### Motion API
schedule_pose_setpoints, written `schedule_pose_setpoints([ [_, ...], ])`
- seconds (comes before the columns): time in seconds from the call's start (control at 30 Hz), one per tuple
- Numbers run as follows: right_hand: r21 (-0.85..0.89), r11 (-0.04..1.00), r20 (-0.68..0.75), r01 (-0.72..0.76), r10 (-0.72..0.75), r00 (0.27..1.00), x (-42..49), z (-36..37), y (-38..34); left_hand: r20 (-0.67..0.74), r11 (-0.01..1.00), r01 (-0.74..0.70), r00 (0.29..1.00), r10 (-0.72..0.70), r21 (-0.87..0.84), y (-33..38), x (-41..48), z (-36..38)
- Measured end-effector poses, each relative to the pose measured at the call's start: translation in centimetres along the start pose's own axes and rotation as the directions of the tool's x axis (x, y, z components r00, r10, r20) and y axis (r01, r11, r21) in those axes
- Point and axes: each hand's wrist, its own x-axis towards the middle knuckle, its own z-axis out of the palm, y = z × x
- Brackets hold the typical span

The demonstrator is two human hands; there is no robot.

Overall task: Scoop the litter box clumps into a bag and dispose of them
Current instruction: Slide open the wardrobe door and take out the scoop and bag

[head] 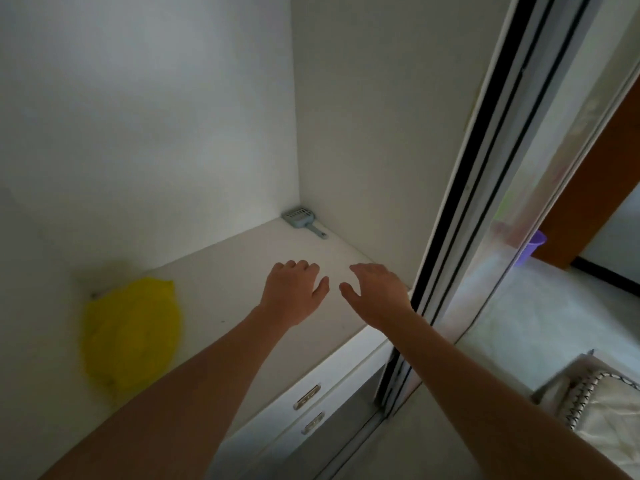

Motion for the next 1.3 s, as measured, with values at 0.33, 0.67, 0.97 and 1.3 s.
schedule_pose_setpoints([
  [0.33,-0.025,0.966,0.106,0.256,-0.252,0.962,4.4,2.6,1.8,-0.02,0.953,0.291,0.957,-0.291,0.088,0.3,-1.1,1.8],
  [0.67,0.063,0.853,0.15,0.519,-0.522,0.84,5.1,5.2,-4.8,-0.005,0.812,0.554,0.827,-0.563,0.182,-2.1,-8.4,0.5],
  [0.97,0.065,0.774,0.131,0.63,-0.632,0.763,5.6,6.9,-12.6,-0.042,0.728,0.65,0.752,-0.658,0.219,-7.6,-13.1,0.2],
  [1.3,0.112,0.713,0.143,0.693,-0.701,0.698,5.9,7.0,-19.0,-0.143,0.671,0.705,0.707,-0.693,0.23,-11.8,-16.6,-1.8],
])
